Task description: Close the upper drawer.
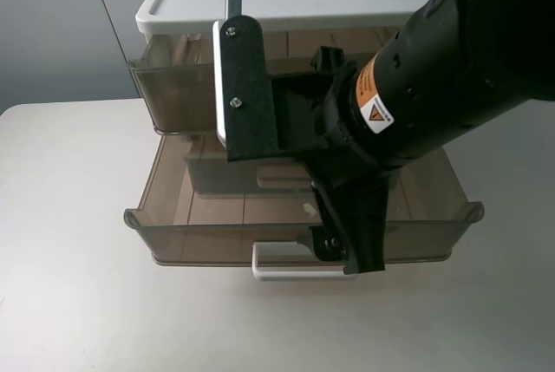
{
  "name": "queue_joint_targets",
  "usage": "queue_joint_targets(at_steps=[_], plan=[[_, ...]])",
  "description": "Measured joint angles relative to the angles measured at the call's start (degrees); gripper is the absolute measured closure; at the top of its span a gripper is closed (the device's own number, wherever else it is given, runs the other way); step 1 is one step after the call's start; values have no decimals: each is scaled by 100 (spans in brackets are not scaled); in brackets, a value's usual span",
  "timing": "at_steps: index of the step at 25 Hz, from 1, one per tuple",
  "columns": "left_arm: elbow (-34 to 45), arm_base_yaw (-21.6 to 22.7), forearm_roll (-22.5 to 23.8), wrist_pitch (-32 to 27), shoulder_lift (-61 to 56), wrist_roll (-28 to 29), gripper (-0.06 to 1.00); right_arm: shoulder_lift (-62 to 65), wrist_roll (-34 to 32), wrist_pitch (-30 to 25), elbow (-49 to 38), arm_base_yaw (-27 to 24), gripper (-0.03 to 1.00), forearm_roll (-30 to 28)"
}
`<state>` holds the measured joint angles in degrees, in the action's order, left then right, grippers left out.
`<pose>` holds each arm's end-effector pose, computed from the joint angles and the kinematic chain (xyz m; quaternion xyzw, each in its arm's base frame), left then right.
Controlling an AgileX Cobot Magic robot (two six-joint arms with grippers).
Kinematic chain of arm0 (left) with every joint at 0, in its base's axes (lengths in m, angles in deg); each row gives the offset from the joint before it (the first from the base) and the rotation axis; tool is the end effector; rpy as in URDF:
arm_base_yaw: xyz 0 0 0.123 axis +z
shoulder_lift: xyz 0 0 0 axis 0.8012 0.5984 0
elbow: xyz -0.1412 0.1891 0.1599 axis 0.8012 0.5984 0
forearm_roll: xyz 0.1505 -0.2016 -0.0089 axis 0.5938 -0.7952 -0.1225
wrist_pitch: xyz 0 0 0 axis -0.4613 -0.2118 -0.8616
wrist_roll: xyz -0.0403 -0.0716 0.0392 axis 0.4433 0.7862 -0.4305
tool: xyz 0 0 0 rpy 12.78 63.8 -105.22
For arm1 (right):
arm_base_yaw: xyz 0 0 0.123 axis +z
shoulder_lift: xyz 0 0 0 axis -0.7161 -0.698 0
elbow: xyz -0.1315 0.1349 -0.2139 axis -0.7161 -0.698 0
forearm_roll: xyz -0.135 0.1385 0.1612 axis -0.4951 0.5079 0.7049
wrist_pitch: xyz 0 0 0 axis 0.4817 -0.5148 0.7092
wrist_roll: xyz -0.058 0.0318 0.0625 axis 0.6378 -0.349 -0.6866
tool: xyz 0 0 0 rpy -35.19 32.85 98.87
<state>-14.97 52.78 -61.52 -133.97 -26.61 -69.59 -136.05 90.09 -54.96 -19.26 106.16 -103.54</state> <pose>-0.0078 -0.0017 0.2786 0.0275 0.8541 0.0010 0.5193 0.1478 0.2294 0.2629 -0.7284 0.6357 -0.0372 0.2528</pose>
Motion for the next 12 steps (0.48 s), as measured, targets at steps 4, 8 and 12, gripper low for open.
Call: queue_joint_targets(at_steps=[4, 8, 12], plan=[[0, 0, 0, 0, 0, 0, 20, -38, 47, 201, 0, -103, 27, -13], [0, 0, 0, 0, 0, -10, 20, -38, 165, 342, 0, -116, 27, -2], [0, 0, 0, 0, 0, -10, 20, -96, 192, 641, 0, -218, 27, -2]])
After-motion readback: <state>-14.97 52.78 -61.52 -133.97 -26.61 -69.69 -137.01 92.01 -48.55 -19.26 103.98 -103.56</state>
